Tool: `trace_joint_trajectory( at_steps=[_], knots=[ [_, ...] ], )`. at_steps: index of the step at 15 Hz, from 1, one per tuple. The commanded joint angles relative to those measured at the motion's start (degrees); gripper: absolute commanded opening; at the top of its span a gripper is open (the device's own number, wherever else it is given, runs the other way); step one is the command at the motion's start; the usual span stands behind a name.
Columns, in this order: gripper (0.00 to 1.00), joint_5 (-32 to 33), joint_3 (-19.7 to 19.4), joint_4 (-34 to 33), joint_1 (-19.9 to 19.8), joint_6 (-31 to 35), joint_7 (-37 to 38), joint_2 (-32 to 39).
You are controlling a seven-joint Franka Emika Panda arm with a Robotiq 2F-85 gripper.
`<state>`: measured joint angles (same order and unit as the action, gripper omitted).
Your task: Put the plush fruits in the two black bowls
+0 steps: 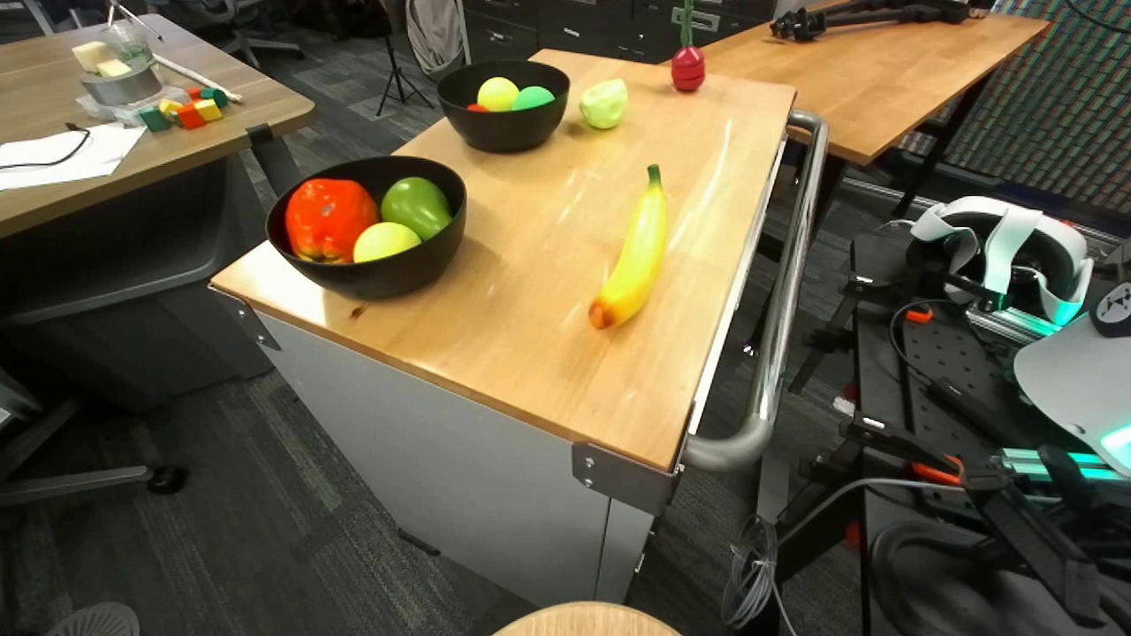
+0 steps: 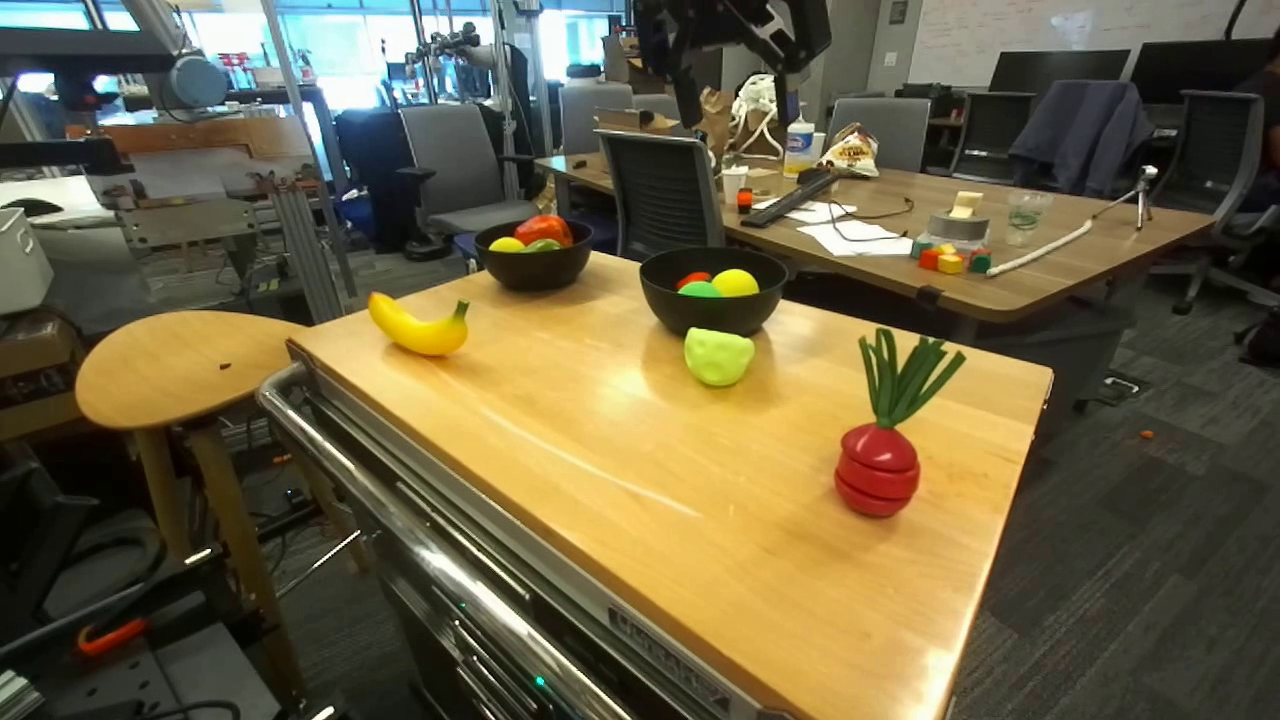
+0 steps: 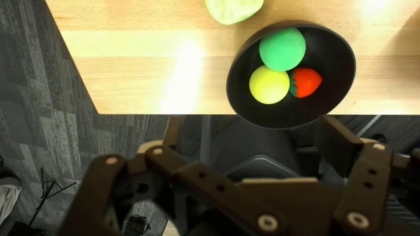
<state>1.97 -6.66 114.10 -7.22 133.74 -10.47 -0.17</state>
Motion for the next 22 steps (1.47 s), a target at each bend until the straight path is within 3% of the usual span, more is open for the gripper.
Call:
trace_joint_trajectory(
  at_steps=[1,8,13,17,22],
  knots=[
    [1.0,1.07,-1.23,-0.82,-0.95,-3.91,-1.45,-0.54],
    [1.0,4.61,-7.66,-5.12,-6.85,-16.23,-0.52,1.84],
    [1.0,-1.64,-8.71,-11.14,-8.48,-25.7,1.61,8.22],
    [1.0,-7.27,-8.26,-16.66,-9.14,-24.32,6.56,15.23],
    [1.0,-5.73,-8.26,-20.24,-9.0,-21.68,12.11,20.06]
  ],
)
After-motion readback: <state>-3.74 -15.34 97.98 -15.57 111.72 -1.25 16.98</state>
